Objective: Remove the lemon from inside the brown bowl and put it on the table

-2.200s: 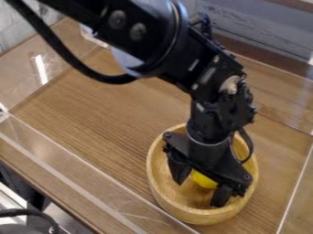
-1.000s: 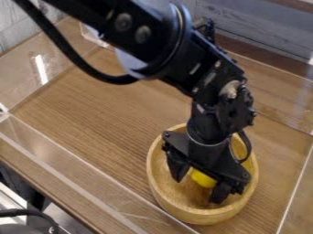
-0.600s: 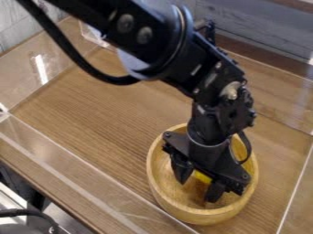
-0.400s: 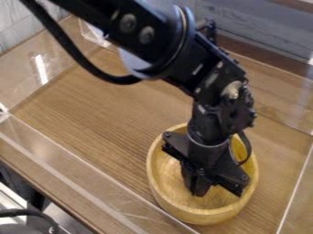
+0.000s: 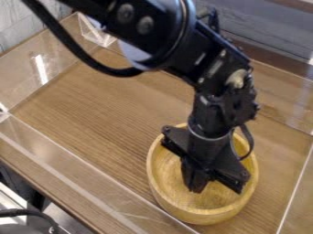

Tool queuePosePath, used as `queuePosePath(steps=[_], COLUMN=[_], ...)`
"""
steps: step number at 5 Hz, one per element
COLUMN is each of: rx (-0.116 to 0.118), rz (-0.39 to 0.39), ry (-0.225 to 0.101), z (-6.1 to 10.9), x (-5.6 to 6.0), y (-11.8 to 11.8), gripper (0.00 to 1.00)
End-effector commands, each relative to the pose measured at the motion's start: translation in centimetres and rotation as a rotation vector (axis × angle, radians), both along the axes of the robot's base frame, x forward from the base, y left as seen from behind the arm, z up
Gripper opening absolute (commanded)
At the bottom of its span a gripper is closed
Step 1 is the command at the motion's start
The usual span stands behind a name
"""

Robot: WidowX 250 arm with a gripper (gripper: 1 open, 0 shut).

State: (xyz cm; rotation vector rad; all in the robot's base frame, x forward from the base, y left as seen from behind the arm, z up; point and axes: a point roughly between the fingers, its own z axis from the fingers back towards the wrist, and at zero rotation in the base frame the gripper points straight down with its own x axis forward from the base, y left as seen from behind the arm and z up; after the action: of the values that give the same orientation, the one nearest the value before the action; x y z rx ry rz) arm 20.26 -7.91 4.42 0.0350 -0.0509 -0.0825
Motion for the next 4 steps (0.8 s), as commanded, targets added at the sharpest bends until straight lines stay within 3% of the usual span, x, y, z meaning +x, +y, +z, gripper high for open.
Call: queuePosePath(steps=[1,3,4], rx=[-0.018,-0.013,-0.012], rz=[0.011,0.017,0.029], ry=[-0.039,-0.023,-0.015], z=[1.8,2.9,3.7], x=[0.9,0.7,0.8], y=[0.0,0.4,0.8], gripper=[0.0,0.0,1.0])
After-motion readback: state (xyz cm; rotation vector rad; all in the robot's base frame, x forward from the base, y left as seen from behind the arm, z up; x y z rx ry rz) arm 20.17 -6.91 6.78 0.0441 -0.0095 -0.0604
